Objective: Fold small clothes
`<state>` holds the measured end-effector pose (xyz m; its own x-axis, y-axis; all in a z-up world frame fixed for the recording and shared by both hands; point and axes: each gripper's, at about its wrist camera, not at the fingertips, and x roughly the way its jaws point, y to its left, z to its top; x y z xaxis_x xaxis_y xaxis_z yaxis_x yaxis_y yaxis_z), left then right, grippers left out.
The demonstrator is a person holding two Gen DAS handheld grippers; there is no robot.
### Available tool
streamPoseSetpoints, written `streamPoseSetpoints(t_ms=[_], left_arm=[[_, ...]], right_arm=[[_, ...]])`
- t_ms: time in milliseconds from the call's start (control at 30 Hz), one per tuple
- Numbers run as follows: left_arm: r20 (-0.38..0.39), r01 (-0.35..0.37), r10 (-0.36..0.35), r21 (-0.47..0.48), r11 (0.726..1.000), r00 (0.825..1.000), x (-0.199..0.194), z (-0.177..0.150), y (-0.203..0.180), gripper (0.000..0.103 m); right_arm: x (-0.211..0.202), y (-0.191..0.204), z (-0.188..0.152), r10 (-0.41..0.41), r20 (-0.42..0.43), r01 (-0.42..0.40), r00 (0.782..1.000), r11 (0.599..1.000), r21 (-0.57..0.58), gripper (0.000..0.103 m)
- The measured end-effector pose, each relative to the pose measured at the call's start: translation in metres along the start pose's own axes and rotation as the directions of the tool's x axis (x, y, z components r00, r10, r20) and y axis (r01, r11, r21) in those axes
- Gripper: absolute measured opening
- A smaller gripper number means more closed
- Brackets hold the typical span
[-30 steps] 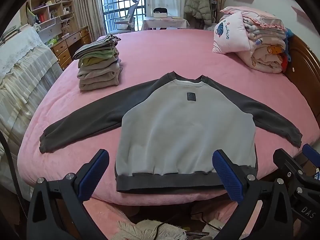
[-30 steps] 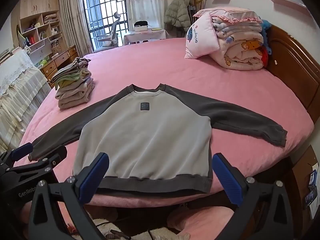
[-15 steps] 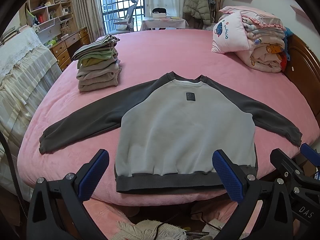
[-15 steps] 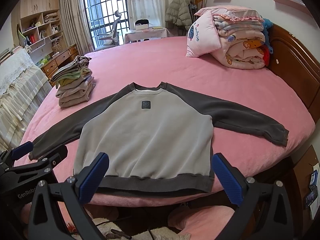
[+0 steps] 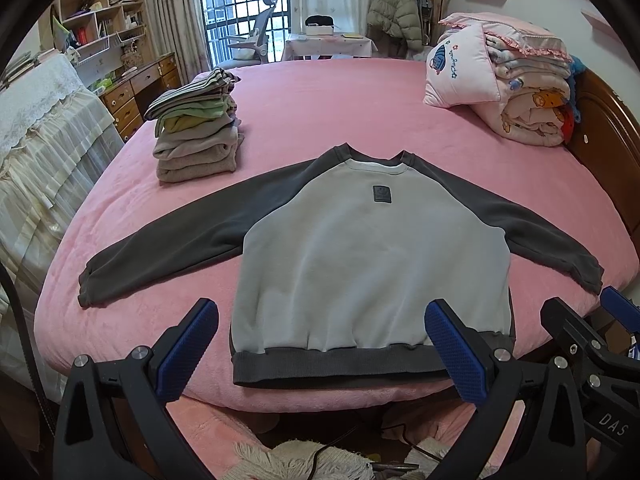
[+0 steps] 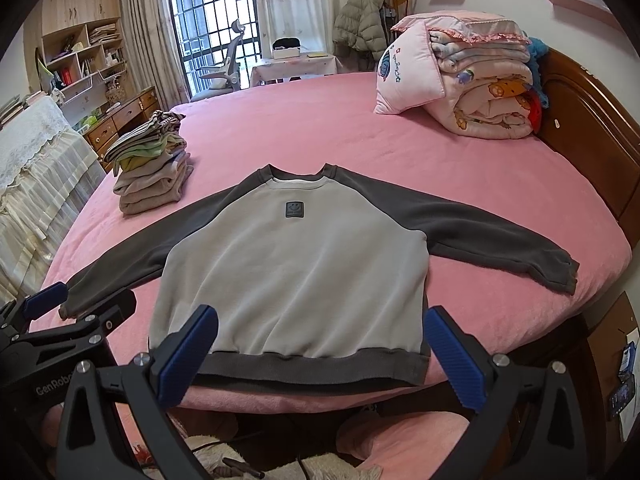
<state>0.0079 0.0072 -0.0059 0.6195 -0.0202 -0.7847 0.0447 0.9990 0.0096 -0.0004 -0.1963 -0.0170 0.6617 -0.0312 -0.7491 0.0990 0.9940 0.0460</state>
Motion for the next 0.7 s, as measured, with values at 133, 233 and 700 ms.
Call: streamPoseSetpoints(t_ms=[133, 233, 700], left_arm=[[-0.001, 0.000, 0.000, 0.001, 1.000, 1.000, 0.0019, 0.0012, -0.0014, 0.103], [-0.002, 0.000, 0.000, 0.000, 1.000, 1.000, 0.0011, 0.0006, -0.0008, 0.102], [-0.004, 0.002, -0.002, 0.001, 1.000, 1.000, -0.0004, 0.0024, -0.0001, 0.103]], right_arm=[[-0.0005, 0.0013, 0.0007, 0.001, -0.002, -0.001, 1.000, 1.000, 0.001, 0.103], [-0.0004, 0.0014, 0.0004, 0.001, -0.002, -0.001, 1.000, 1.000, 0.001, 0.103], [0.0030, 0.0054, -0.0042, 0.014, -0.012, -0.014, 1.000, 1.000, 0.004, 0.103]])
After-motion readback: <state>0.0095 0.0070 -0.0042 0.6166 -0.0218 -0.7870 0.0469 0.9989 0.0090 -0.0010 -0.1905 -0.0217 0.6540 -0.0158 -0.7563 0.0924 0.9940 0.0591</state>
